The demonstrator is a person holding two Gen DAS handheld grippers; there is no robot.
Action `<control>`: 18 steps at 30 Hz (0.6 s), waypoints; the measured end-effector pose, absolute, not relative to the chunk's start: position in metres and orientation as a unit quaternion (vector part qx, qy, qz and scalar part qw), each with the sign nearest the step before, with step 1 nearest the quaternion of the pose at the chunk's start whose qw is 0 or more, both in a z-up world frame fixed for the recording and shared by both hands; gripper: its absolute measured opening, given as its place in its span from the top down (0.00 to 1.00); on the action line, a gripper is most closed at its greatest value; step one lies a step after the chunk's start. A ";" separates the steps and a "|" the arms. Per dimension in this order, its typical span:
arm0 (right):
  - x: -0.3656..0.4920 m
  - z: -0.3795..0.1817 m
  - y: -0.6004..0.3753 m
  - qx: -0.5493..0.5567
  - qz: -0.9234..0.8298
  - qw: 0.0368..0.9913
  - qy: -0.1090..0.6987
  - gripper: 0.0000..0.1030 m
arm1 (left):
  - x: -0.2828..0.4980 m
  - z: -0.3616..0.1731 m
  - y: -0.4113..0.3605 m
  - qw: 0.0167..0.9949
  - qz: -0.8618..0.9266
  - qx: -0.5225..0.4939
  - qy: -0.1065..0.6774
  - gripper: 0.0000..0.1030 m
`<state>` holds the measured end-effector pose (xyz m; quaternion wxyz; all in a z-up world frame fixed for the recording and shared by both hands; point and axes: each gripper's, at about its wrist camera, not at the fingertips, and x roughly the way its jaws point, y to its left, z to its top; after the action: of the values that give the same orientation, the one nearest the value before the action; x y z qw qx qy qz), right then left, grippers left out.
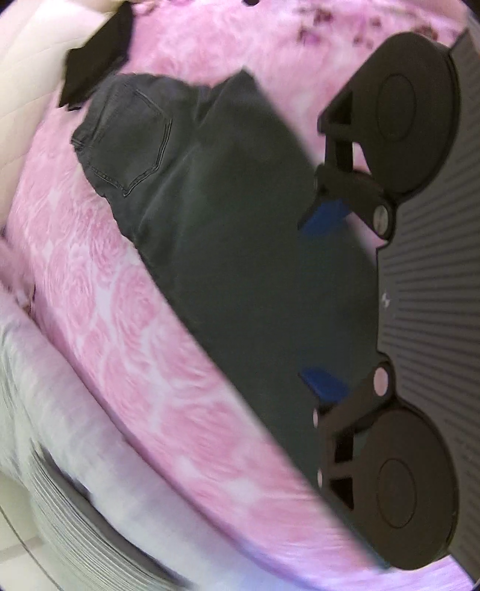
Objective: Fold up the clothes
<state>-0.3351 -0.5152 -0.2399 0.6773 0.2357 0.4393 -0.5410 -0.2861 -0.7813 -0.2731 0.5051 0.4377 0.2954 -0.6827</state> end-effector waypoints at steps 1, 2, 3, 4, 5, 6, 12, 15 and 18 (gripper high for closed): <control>-0.337 -0.230 -0.513 0.241 -0.543 0.674 0.438 0.27 | -0.282 -0.267 -0.764 0.512 -0.677 0.432 0.307 0.15; -0.337 -0.220 -0.508 0.247 -0.543 0.674 0.435 0.27 | -0.277 -0.261 -0.747 0.518 -0.670 0.429 0.313 0.13; -0.336 -0.210 -0.502 0.253 -0.544 0.674 0.431 0.27 | -0.271 -0.255 -0.730 0.525 -0.664 0.429 0.314 0.13; -0.335 -0.200 -0.497 0.259 -0.545 0.674 0.426 0.27 | -0.266 -0.250 -0.714 0.532 -0.658 0.430 0.315 0.13; -0.335 -0.190 -0.491 0.265 -0.545 0.674 0.422 0.26 | -0.259 -0.244 -0.698 0.540 -0.652 0.427 0.319 0.13; -0.332 -0.181 -0.484 0.266 -0.545 0.676 0.419 0.26 | -0.251 -0.238 -0.684 0.548 -0.645 0.422 0.326 0.13; -0.301 -0.137 -0.436 0.253 -0.535 0.698 0.403 0.26 | -0.231 -0.203 -0.610 0.601 -0.601 0.403 0.339 0.13; -0.280 -0.122 -0.417 0.241 -0.525 0.714 0.395 0.26 | -0.211 -0.185 -0.585 0.631 -0.582 0.382 0.343 0.13; -0.259 -0.110 -0.399 0.231 -0.519 0.725 0.389 0.26 | -0.187 -0.170 -0.564 0.657 -0.564 0.364 0.343 0.13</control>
<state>-0.2591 -0.3991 -0.1105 0.7253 0.2311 0.3885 -0.5192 -0.1872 -0.5642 -0.1700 0.6567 0.3643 0.3426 -0.5645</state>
